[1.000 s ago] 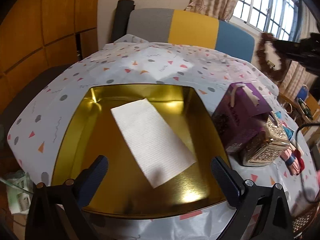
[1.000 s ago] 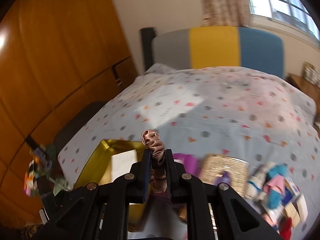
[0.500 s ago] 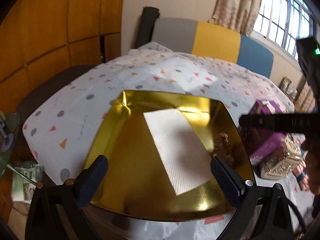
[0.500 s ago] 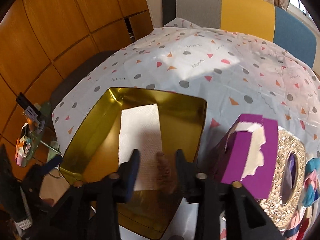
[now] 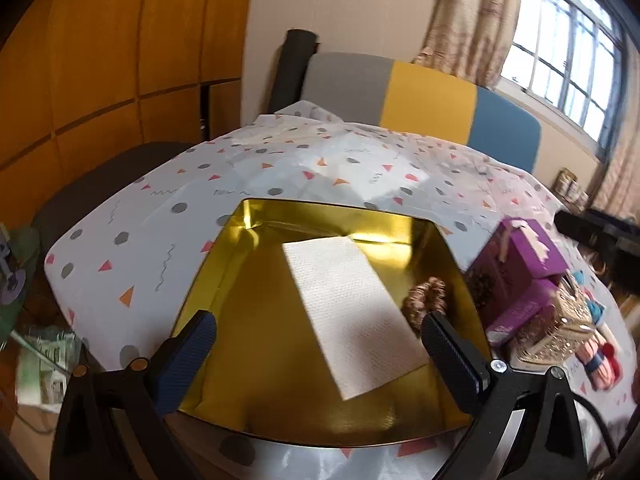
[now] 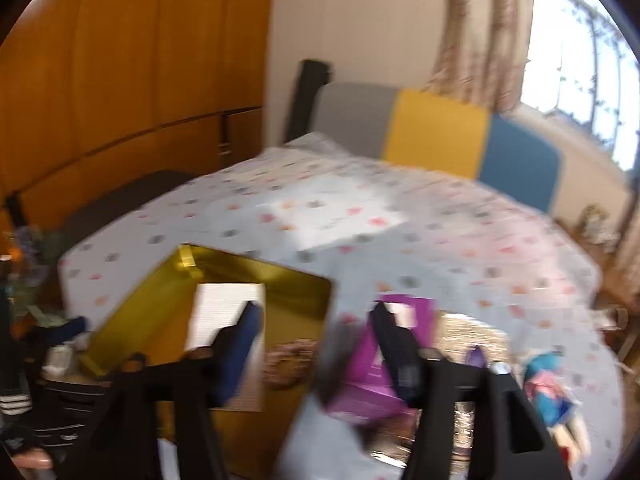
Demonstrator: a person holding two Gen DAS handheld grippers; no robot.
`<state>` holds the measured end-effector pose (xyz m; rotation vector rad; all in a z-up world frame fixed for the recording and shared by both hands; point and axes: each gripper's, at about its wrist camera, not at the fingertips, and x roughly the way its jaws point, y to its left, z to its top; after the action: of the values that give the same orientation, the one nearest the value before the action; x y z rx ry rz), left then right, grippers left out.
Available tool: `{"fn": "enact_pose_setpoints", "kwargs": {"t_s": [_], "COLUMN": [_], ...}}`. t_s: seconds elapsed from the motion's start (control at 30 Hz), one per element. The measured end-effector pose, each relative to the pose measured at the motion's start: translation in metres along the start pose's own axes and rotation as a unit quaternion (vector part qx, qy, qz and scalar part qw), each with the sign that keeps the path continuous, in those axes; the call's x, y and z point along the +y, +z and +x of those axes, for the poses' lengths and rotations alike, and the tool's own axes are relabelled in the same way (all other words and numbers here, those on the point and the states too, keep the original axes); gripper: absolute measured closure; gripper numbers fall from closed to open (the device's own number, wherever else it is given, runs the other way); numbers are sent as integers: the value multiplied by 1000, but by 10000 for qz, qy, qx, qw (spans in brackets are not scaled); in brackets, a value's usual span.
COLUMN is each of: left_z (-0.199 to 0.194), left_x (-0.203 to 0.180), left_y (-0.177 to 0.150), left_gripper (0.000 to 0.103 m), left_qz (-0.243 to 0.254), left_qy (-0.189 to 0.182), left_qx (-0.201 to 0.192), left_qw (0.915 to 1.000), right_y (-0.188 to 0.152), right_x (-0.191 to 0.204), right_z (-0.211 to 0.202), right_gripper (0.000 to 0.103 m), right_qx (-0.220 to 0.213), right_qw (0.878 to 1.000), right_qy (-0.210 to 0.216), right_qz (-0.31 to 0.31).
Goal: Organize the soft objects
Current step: 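Lower the brown scrunchie into the gold tray and open the right tool, then move the right tool back to the pile and grasp the red sock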
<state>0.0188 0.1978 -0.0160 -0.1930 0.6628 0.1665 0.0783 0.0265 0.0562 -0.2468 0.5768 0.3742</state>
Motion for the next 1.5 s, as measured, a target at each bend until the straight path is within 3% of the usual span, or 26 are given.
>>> {"fn": "enact_pose_setpoints", "kwargs": {"t_s": [0.07, 0.17, 0.23, 0.5, 0.67, 0.8, 1.03, 1.1, 1.3, 1.47, 1.5], "left_z": [-3, -5, -6, -7, -11, -13, -11, -8, -5, -4, -3], "left_x": [-8, -17, -24, -65, -93, -119, -162, -169, -186, -199, -202], "left_y": [0, 0, 0, 3, 2, -3, -22, -27, -41, -45, -45], "left_gripper": [0, 0, 0, 0, 0, 0, 0, 0, 0, 0, 1], "left_qz": [130, 265, 319, 630, 963, 1320, 1811, 1864, 2123, 2205, 2227], "left_qy": [-106, -290, -499, -1029, -1354, -1774, -2260, -2323, -2575, -2734, -2733], "left_qx": [-37, -36, 6, 272, 304, 451, 827, 961, 1217, 1349, 1373], "left_qw": [9999, 9992, 9982, 9923, 9856, 9742, 9536, 9497, 9348, 9265, 9257], "right_y": [-11, -31, -42, -94, -134, -163, -198, -203, -208, -214, -218], "right_x": [-4, -28, -46, -145, -225, -286, -361, -374, -387, -387, -386], "right_z": [-1, -3, -8, -33, -52, -74, -91, -84, -34, 12, 21], "right_gripper": [36, 36, 36, 31, 31, 31, 31, 31, 31, 32, 39], "right_qx": [98, 362, 412, 689, 838, 995, 1417, 1647, 2618, 3349, 3535], "right_qw": [9998, 9981, 9964, 9827, 9558, 9241, 8830, 8787, 8807, 8680, 8631], "right_qy": [-157, 222, 256, -329, -801, -1340, -1392, -1421, -1231, -1163, -1117], "right_qz": [-55, 440, 693, 1690, 2701, 3438, 4252, 4250, 3751, 3477, 3430]}}
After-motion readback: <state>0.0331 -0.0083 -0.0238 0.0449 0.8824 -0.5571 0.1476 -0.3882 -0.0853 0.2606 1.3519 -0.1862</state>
